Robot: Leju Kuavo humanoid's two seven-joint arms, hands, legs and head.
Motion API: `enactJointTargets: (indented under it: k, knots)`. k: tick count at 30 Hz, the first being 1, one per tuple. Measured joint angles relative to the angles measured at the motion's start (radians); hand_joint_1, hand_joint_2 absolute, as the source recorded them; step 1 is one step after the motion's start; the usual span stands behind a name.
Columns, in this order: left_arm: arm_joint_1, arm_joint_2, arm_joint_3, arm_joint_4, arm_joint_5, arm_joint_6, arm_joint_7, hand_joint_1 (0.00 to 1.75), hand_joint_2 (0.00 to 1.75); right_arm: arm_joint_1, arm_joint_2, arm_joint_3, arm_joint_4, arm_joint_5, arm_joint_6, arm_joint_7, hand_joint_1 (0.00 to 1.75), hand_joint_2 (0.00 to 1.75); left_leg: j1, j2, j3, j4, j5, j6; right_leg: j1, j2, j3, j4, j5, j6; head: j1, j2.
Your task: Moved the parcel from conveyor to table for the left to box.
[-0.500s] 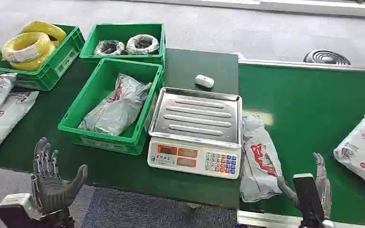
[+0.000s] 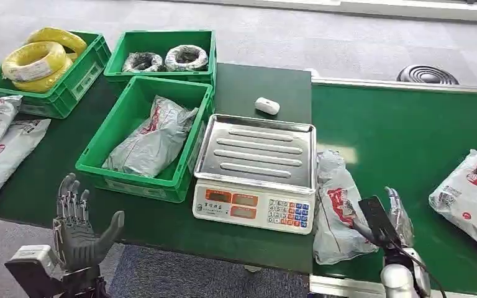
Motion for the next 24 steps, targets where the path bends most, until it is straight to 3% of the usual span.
enactJointTargets:
  k: [11, 12, 13, 24]
  knots:
    - [-0.02, 0.002, -0.007, 0.007, -0.007, -0.004, 0.003, 0.0, 1.75, -0.193, 0.0, 0.113, 0.336, 0.128, 0.06, 0.019, 0.0, 1.75, 0.0, 0.0, 0.0, 0.0, 0.0, 0.0, 0.0, 0.0, 0.0, 0.0, 0.0, 0.0, 0.0, 0.0]
    - [-0.022, 0.002, -0.007, 0.008, -0.008, -0.004, 0.003, 0.0, 1.75, -0.203, 0.0, 0.121, 0.351, 0.131, 0.071, 0.011, 1.4, 1.75, 0.0, 0.0, 0.0, 0.0, 0.0, 0.0, 0.0, 0.0, 0.0, 0.0, 0.0, 0.0, 0.0, 0.0]
    - [-0.024, 0.002, -0.007, 0.009, -0.008, -0.004, 0.003, 0.0, 1.75, -0.214, -0.001, 0.127, 0.368, 0.132, 0.087, -0.003, 1.69, 1.75, 0.0, 0.0, 0.001, 0.0, 0.0, 0.0, 0.0, 0.001, 0.0, 0.0, 0.0, 0.0, 0.0, 0.0]
    - [-0.028, 0.003, -0.006, 0.029, -0.007, 0.003, 0.0, 0.0, 1.75, -0.281, -0.004, 0.17, 0.464, 0.135, 0.125, -0.041, 1.75, 1.75, 0.0, 0.001, 0.003, 0.0, 0.0, 0.0, 0.0, 0.001, 0.001, 0.0, 0.001, -0.001, 0.0, 0.0]
